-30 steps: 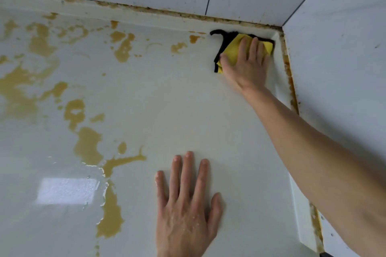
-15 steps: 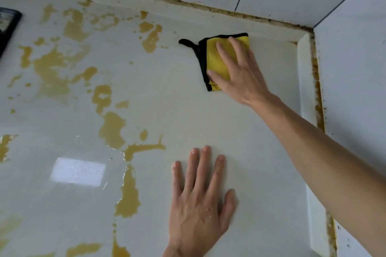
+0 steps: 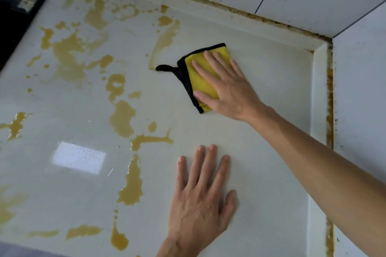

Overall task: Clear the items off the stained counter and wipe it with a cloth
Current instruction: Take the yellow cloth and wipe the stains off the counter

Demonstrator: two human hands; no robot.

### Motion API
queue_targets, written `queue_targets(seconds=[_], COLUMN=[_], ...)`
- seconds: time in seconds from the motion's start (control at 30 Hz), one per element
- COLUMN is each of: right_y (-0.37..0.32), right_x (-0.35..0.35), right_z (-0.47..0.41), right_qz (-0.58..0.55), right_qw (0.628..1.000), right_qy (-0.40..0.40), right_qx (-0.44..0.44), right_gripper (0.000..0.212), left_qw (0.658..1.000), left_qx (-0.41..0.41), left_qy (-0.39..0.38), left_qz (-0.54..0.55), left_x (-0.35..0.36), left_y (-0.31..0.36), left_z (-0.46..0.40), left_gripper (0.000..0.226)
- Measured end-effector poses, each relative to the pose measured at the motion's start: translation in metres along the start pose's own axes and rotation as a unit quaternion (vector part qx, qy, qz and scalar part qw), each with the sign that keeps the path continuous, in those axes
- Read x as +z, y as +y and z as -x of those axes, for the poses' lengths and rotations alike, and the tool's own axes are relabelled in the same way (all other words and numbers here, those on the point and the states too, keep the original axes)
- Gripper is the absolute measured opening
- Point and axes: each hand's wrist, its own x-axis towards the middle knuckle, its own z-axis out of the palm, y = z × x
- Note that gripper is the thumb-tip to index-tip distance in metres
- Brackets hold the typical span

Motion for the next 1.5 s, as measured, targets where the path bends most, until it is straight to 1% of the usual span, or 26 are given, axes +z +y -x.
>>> queue_targets(seconds=[0.07, 0.13, 0.2, 0.27, 0.33, 0.4, 0.47, 0.5, 0.57, 0.63, 0.7, 0.77, 0.83, 0.93, 1.0, 1.07, 1.17, 1.23, 1.33, 1.43, 1.5], right_y=[0.017, 0.022, 0.012, -0.010, -0.039, -0.064, -0.071, -0.068, -0.056, -0.052, -0.063, -0.081, -0.099, -0.111, -0.111, -0.110, -0.127, -0.147, -0.161, -0.146, -0.130], right_x=[-0.003, -0.007, -0.010, -0.010, -0.005, 0.003, 0.010, 0.012, 0.010, 0.005, 0.003, 0.006, 0.014, 0.022, 0.022, 0.022, 0.027, 0.035, 0.041, 0.035, 0.030], right_z=[-0.003, -0.027, -0.061, -0.084, -0.082, -0.056, -0.023, -0.012, -0.011, -0.036, -0.066, -0.075, -0.052, 0.004, 0.032, 0.057, 0.096, 0.114, 0.104, 0.060, 0.037], right_qz=[-0.001, -0.009, -0.022, -0.030, -0.024, -0.011, 0.003, 0.008, 0.009, 0.005, -0.005, -0.014, -0.013, -0.005, -0.006, -0.010, -0.012, -0.001, -0.002, 0.010, 0.011], right_qw=[0.999, 0.996, 0.993, 0.992, 0.996, 1.000, 0.999, 0.998, 0.998, 1.000, 0.999, 0.998, 1.000, 0.999, 0.998, 0.997, 0.998, 0.998, 0.998, 0.997, 0.996], right_qy=[-0.005, -0.002, 0.003, 0.001, -0.001, 0.004, -0.001, -0.006, -0.015, -0.014, -0.019, -0.015, -0.020, -0.038, -0.055, -0.070, -0.059, -0.048, -0.057, -0.060, -0.070], right_qx=[0.043, 0.091, 0.115, 0.120, 0.089, 0.018, -0.050, -0.065, -0.057, -0.012, 0.039, 0.056, 0.021, -0.029, -0.025, -0.002, 0.031, 0.035, -0.001, -0.055, -0.055], right_gripper=[0.075, 0.075, 0.076, 0.077, 0.077, 0.077, 0.077, 0.077, 0.077, 0.077, 0.077, 0.078, 0.079, 0.079, 0.079, 0.080, 0.081, 0.082, 0.082, 0.081, 0.080], left_qw=[1.000, 1.000, 1.000, 1.000, 1.000, 1.000, 1.000, 1.000, 1.000, 0.999, 0.998, 0.998, 0.997, 0.995, 0.993, 0.991, 0.990, 0.987, 0.984, 0.985, 0.984], left_qx=[-0.001, -0.004, -0.006, -0.008, -0.011, -0.011, -0.010, -0.010, -0.010, -0.012, -0.013, -0.013, -0.014, -0.006, -0.004, -0.016, -0.038, -0.047, -0.060, -0.081, -0.091], left_qy=[0.002, 0.001, -0.001, -0.005, -0.007, -0.008, -0.012, -0.015, -0.022, -0.028, -0.038, -0.048, -0.060, -0.093, -0.118, -0.130, -0.137, -0.152, -0.164, -0.148, -0.146], left_qz=[0.002, 0.007, 0.014, 0.020, 0.022, 0.020, 0.016, 0.016, 0.018, 0.027, 0.041, 0.049, 0.048, 0.027, 0.019, 0.016, 0.015, 0.016, 0.032, 0.045, 0.052], left_x=[0.000, -0.001, -0.002, -0.003, -0.003, -0.003, -0.001, -0.001, 0.000, 0.000, -0.002, -0.005, -0.009, -0.023, -0.032, -0.037, -0.043, -0.046, -0.044, -0.044, -0.044], left_y=[0.001, 0.002, 0.002, 0.003, 0.001, 0.000, 0.000, 0.000, 0.000, 0.001, 0.001, 0.001, 0.001, -0.002, -0.001, 0.004, 0.016, 0.025, 0.031, 0.031, 0.032], left_z=[0.000, -0.001, -0.002, -0.001, -0.001, -0.001, -0.001, -0.001, -0.001, -0.001, -0.002, -0.003, -0.003, -0.006, -0.004, 0.010, 0.053, 0.074, 0.083, 0.083, 0.083], left_gripper=[0.075, 0.075, 0.074, 0.072, 0.071, 0.071, 0.071, 0.071, 0.072, 0.072, 0.071, 0.069, 0.067, 0.067, 0.066, 0.066, 0.069, 0.068, 0.069, 0.071, 0.071])
